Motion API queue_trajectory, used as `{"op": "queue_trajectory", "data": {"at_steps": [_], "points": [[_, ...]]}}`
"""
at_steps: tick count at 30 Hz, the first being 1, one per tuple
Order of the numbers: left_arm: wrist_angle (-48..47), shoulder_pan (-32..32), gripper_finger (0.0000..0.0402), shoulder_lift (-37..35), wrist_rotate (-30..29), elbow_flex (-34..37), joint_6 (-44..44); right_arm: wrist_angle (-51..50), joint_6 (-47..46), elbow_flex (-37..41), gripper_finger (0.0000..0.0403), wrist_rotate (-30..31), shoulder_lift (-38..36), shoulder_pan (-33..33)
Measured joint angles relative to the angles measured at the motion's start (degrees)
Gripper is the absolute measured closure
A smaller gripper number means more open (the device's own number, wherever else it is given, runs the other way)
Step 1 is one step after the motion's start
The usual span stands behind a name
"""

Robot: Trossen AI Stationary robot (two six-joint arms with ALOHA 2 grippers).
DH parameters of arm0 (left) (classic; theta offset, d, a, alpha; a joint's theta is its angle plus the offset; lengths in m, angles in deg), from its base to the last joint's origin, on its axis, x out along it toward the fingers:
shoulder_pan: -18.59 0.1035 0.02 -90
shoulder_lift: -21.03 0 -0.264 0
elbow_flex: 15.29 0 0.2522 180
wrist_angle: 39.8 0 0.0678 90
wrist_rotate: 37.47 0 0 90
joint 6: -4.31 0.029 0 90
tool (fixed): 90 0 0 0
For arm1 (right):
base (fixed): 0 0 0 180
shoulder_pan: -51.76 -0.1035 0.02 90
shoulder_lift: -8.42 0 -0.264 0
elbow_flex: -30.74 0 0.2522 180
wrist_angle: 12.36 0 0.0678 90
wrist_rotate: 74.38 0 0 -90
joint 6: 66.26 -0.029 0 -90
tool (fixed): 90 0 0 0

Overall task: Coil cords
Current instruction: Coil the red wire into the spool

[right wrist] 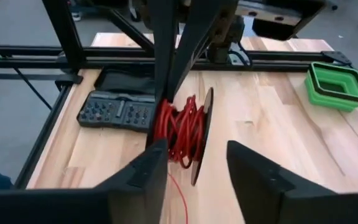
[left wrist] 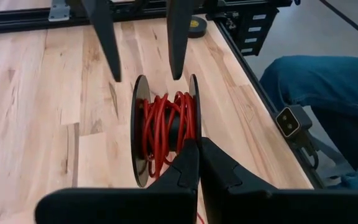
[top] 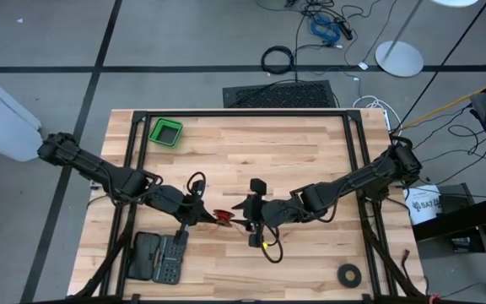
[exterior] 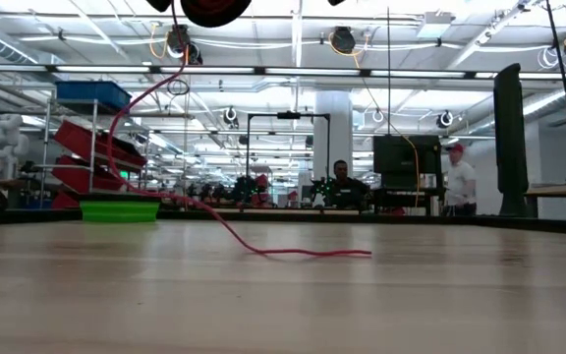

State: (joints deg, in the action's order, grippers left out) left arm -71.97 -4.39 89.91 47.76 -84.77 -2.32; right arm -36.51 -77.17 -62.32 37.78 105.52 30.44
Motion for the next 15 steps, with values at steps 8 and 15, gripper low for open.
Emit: {"op": "queue_trajectory", "data": {"at_steps": [8, 15], "points": [[1.81, 0.0, 0.0398, 0.02, -0.25, -0.02, 0.98, 0.34, 0.61, 0.0, 0.0225, -0.33, 1.01, 1.05], [2.21, -0.02, 0.0398, 0.02, -0.24, -0.02, 0.98, 2.37, 2.7, 0.0, 0.0277, -2.89, 1.64, 1.58]]}}
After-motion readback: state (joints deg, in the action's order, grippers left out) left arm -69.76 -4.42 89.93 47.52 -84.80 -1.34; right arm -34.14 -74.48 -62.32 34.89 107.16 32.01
